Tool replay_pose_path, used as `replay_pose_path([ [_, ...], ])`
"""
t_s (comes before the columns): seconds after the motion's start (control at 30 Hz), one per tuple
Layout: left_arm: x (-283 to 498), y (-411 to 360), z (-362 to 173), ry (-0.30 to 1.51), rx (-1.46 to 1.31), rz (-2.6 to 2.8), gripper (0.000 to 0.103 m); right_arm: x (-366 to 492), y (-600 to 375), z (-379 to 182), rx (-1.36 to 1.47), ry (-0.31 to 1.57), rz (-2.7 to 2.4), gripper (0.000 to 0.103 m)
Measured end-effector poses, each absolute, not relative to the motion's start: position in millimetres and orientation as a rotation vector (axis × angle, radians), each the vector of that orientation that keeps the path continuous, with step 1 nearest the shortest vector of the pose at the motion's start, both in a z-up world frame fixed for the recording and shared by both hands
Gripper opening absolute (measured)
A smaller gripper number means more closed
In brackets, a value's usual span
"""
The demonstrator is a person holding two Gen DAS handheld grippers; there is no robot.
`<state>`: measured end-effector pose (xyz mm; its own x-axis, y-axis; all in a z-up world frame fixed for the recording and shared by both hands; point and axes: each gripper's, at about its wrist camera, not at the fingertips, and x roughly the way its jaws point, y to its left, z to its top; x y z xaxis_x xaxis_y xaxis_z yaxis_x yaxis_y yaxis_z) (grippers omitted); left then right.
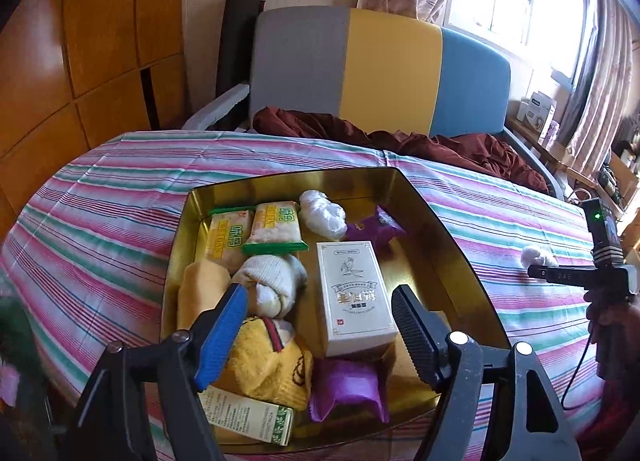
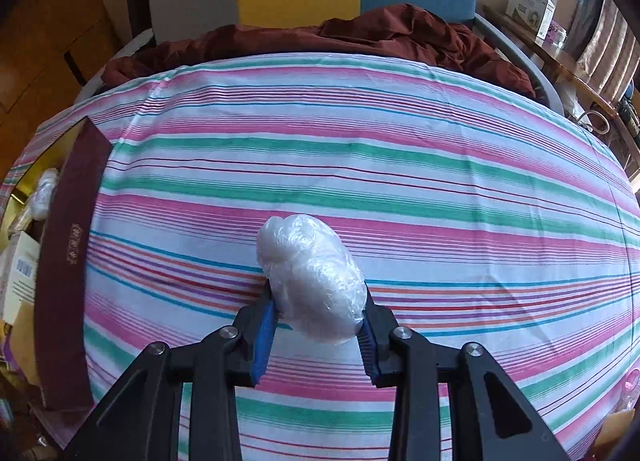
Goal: Organize objects
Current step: 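Carry the clear plastic bag into the gold tray and open the right gripper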
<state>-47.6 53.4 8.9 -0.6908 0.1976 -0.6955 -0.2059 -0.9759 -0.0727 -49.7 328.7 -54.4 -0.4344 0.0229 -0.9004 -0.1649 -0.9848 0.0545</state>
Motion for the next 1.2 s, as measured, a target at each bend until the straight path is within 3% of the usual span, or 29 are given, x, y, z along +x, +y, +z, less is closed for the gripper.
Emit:
replay_pose_path([
  [0.27, -41.4, 33.0, 4.6, -0.039, -1.126, 2.726, 0.077, -43.0, 252.6, -9.6, -1.550, 0.304, 2.790, 0.036],
  [0.5, -34.3, 7.3, 3.5, -0.124, -1.122, 2.740, 0.077, -47.7, 173.1, 13.8, -1.520, 0.249, 2.951, 0.036],
  [0.9, -30.9, -27.1, -6.9, -0.194, -1.159, 2.774, 0.078, -73.9, 106.7, -12.0, -1.599, 0.062, 2.910, 0.038],
  [1.1, -33.2, -28.6, -11.1, -0.192, -1.176, 2.779, 0.082, -75.5, 96.9, -24.8, -1.639, 0.023, 2.886, 0.050],
  [1.2, -32.8, -29.3, -11.2, -0.194, -1.177, 2.787, 0.084, -71.7, 97.4, -25.7, -1.629, 0.028, 2.888, 0.050],
])
